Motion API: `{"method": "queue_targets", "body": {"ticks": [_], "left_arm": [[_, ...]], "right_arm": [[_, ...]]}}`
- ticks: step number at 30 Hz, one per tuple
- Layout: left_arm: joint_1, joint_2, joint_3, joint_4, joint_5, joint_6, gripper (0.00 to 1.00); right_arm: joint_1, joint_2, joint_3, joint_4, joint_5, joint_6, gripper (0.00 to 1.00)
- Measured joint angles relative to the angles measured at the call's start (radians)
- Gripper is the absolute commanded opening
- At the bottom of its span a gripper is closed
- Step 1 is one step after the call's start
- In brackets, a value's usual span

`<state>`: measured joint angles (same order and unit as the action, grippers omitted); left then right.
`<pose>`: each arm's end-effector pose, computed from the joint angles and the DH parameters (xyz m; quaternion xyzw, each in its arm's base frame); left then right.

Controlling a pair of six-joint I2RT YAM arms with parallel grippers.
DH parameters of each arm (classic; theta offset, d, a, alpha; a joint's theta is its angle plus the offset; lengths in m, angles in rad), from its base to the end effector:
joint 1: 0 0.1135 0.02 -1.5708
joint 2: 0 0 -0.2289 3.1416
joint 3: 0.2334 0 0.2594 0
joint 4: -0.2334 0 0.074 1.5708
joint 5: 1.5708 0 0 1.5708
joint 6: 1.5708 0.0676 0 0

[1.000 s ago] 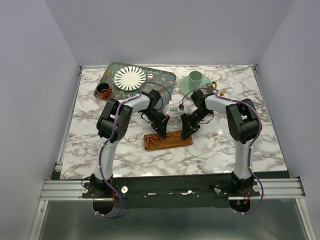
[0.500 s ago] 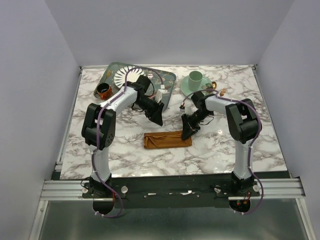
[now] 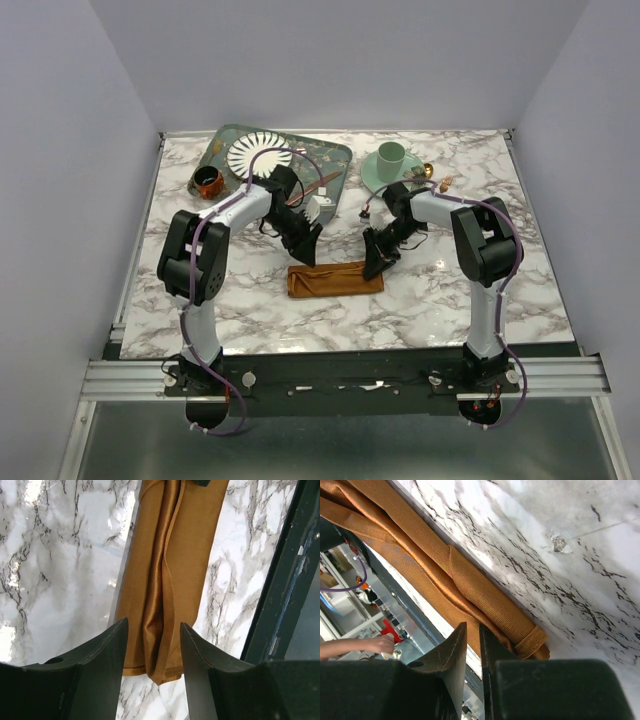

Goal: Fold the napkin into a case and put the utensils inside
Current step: Smooth out the smaller rectangle-folded napkin at the center of the board.

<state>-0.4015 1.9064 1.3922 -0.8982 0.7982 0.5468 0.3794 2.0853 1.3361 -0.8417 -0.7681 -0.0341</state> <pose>0.3159 -0.1867 0.1381 0.4467 0.8032 -0.3811 0.1008 0.3131 0.1754 0.0622 0.1866 -0.9081 -0.3675 0.0735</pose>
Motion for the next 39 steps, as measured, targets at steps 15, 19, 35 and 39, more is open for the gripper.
{"method": "queue_targets", "body": {"ticks": [15, 19, 35, 39], "left_arm": [[-0.044, 0.103, 0.055, 0.003, 0.021, 0.018, 0.45], [-0.059, 0.103, 0.055, 0.003, 0.026, 0.017, 0.48], [-0.088, 0.164, 0.055, 0.011, 0.025, 0.013, 0.39], [-0.091, 0.171, 0.054, 0.011, 0.024, 0.015, 0.27]], "right_arm": [[-0.001, 0.012, 0.010, -0.007, -0.007, 0.001, 0.24], [-0.001, 0.014, 0.012, -0.009, -0.010, 0.001, 0.24], [-0.001, 0.015, 0.012, -0.009, -0.011, 0.000, 0.24], [-0.001, 0.015, 0.012, -0.009, -0.012, -0.005, 0.24]]}}
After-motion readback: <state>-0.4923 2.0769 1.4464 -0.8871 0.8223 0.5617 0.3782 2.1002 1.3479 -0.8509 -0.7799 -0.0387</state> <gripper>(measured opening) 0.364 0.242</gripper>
